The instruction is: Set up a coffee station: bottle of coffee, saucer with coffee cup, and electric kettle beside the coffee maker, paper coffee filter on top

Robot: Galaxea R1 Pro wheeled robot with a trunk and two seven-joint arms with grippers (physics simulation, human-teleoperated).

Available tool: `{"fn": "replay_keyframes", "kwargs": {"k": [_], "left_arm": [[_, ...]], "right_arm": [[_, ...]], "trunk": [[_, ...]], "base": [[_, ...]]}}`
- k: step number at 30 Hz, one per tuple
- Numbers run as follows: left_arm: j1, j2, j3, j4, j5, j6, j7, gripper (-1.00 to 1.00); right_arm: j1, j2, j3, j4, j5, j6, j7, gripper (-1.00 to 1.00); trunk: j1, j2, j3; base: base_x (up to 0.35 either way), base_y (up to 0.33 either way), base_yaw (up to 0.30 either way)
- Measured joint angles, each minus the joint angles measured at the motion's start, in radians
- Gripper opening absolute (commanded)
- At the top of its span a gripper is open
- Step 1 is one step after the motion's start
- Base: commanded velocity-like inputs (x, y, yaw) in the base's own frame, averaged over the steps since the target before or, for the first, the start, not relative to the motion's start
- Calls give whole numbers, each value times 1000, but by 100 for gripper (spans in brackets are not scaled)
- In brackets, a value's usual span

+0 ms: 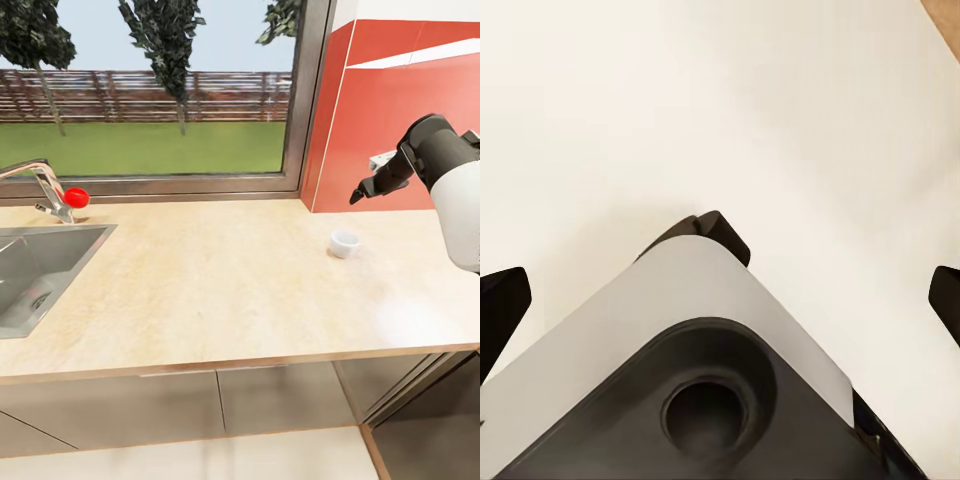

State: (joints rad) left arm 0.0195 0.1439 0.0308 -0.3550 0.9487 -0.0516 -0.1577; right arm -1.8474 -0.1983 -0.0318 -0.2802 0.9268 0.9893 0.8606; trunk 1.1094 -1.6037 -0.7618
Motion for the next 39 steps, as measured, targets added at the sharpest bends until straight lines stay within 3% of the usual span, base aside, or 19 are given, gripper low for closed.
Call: {"fn": "replay_keyframes", "kwargs": {"k": [16, 28, 35, 39], "left_arm": [[0, 0, 0, 0, 0, -1, 0, 100], [0, 0, 0, 0, 0, -1, 0, 100], [0, 1, 0, 0, 0, 0, -1, 100], [0, 1, 0, 0, 0, 0, -1, 100]], "right_arm": [[89, -2, 0, 0, 0, -1, 0, 100], [97, -5, 0, -1, 1, -2, 0, 100], [97, -6, 0, -1, 1, -1, 0, 100], [97, -6, 0, -1, 2, -1, 0, 100]], "trunk": [[0, 0, 0], [0, 0, 0], [27, -49, -22], [27, -49, -22]], "base": [[0, 0, 0], [0, 0, 0], [0, 0, 0], [0, 0, 0]]}}
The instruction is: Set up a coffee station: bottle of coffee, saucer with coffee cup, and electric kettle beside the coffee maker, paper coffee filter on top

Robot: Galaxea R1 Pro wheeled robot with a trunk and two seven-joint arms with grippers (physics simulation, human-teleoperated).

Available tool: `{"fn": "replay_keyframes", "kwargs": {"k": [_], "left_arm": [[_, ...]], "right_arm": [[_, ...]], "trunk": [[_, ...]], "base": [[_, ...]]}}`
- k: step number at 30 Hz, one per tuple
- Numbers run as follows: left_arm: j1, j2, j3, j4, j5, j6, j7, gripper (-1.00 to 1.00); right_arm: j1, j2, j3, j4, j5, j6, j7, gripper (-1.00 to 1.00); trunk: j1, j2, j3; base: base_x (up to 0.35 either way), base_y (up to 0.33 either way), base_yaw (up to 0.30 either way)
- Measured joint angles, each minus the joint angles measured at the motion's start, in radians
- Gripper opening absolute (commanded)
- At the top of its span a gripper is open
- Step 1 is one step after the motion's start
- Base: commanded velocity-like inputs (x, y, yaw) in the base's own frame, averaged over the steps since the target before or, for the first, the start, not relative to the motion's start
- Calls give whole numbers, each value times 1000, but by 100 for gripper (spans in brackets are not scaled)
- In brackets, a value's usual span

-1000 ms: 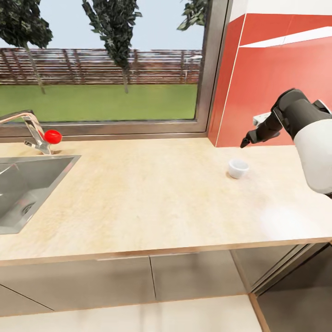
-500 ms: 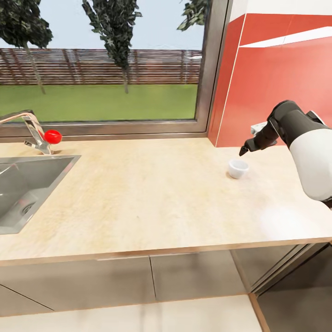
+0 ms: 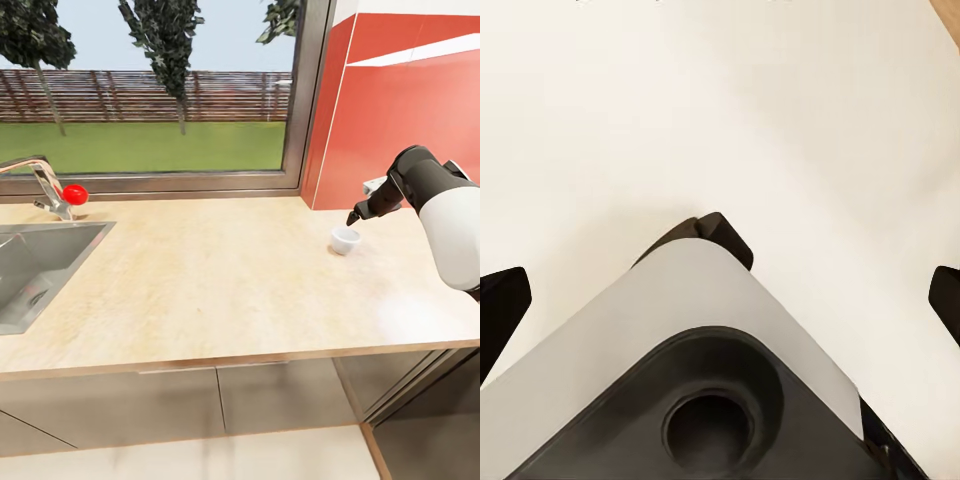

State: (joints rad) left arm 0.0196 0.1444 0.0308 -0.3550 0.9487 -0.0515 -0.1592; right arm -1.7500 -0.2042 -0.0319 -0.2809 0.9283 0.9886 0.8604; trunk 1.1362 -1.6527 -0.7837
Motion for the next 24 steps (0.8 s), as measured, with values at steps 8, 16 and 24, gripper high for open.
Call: {"fn": "replay_keyframes", "kwargs": {"k": [8, 16, 24], "left_arm": [[0, 0, 0, 0, 0, 0, 0, 100], [0, 0, 0, 0, 0, 0, 0, 100], [0, 0, 0, 0, 0, 0, 0, 100]], "right_arm": [[5, 0, 0, 0, 0, 0, 0, 100], [13, 0, 0, 0, 0, -1, 0, 100], [17, 0, 0, 0, 1, -1, 0, 100]], "trunk": [[15, -28, -12], [27, -49, -22], [46, -84, -38]], "base": [[0, 0, 0], [0, 0, 0], [0, 0, 0]]}}
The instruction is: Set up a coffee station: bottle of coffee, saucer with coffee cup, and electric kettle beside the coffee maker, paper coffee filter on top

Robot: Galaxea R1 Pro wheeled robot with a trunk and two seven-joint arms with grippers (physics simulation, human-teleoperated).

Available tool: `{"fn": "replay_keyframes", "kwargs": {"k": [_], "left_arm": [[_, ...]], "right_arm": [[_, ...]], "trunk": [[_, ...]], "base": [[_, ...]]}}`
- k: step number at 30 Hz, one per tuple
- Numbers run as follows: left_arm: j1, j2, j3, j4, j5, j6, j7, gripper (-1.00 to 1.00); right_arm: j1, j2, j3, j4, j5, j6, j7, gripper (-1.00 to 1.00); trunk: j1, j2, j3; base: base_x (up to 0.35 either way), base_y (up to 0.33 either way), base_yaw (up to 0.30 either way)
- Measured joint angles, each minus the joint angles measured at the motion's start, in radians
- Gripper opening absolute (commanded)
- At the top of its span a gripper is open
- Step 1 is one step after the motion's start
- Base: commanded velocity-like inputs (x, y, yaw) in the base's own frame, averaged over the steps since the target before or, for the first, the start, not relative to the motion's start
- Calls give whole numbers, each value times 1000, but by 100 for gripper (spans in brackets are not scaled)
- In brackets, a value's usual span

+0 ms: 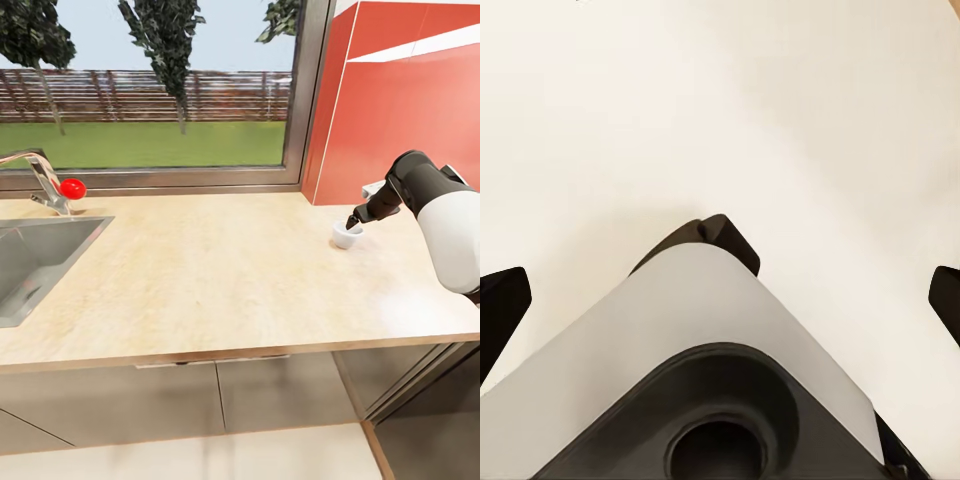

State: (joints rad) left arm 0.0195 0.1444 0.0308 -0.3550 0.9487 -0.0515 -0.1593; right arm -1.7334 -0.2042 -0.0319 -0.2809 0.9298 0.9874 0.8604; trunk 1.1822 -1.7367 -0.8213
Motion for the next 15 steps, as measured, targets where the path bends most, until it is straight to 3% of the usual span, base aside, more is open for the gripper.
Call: {"fn": "replay_keyframes", "kwargs": {"k": [15], "left_arm": [[0, 0, 0, 0, 0, 0, 0, 100]], "right_arm": [[0, 0, 0, -1, 0, 0, 0, 100]], "trunk": [[19, -35, -16]], "base": [[0, 0, 0]]}}
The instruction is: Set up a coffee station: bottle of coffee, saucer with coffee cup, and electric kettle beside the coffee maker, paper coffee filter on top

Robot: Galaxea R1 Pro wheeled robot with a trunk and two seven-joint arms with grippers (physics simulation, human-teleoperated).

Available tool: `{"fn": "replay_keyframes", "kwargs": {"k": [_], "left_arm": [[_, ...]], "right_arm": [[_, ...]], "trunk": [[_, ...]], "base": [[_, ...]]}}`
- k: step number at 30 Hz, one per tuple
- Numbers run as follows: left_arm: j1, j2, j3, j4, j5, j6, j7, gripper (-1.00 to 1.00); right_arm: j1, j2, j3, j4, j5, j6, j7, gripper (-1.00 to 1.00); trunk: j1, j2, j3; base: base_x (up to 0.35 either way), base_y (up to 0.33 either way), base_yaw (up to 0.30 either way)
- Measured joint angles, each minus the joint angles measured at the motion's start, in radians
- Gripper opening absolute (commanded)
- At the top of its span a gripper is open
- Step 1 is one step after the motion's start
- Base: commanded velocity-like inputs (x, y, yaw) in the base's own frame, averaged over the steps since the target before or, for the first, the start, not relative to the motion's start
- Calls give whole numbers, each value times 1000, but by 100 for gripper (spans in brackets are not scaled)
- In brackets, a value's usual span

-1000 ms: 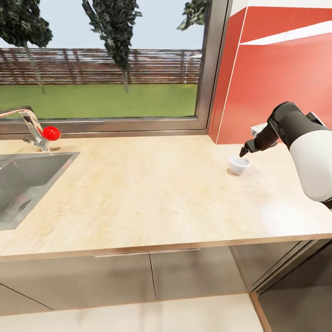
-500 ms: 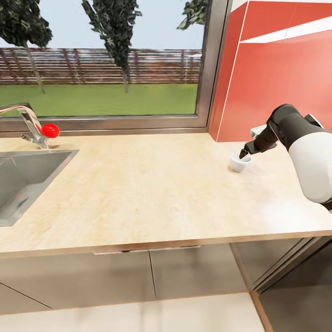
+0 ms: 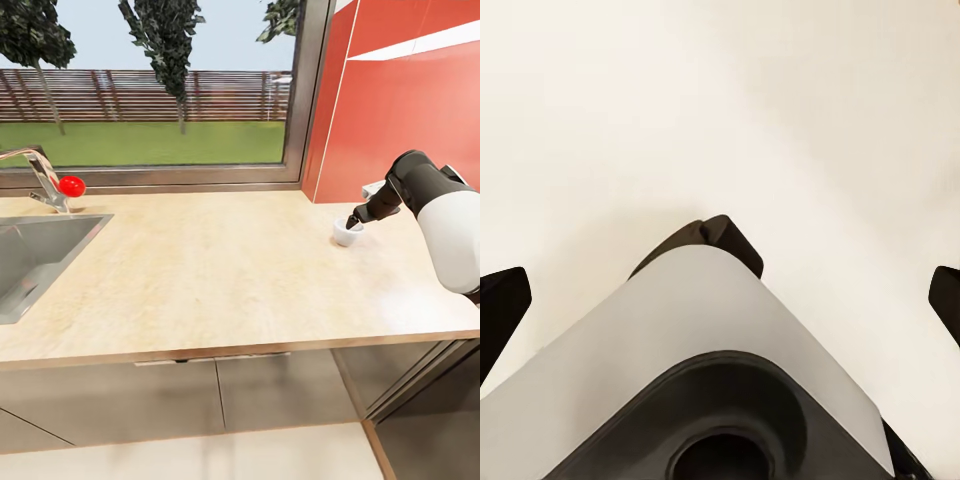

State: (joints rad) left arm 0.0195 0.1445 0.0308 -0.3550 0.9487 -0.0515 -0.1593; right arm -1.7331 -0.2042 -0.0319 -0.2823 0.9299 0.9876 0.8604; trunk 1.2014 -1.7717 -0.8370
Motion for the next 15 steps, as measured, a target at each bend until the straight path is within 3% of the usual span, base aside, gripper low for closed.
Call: {"fn": "replay_keyframes", "kwargs": {"k": [6, 15], "left_arm": [[0, 0, 0, 0, 0, 1, 0, 100], [0, 0, 0, 0, 0, 1, 0, 100]], "right_arm": [[0, 0, 0, 0, 0, 0, 0, 100], [0, 0, 0, 0, 0, 0, 0, 100]], "trunk": [[19, -35, -16], [19, -35, -16]], "base": [[0, 0, 0], [0, 0, 0]]}}
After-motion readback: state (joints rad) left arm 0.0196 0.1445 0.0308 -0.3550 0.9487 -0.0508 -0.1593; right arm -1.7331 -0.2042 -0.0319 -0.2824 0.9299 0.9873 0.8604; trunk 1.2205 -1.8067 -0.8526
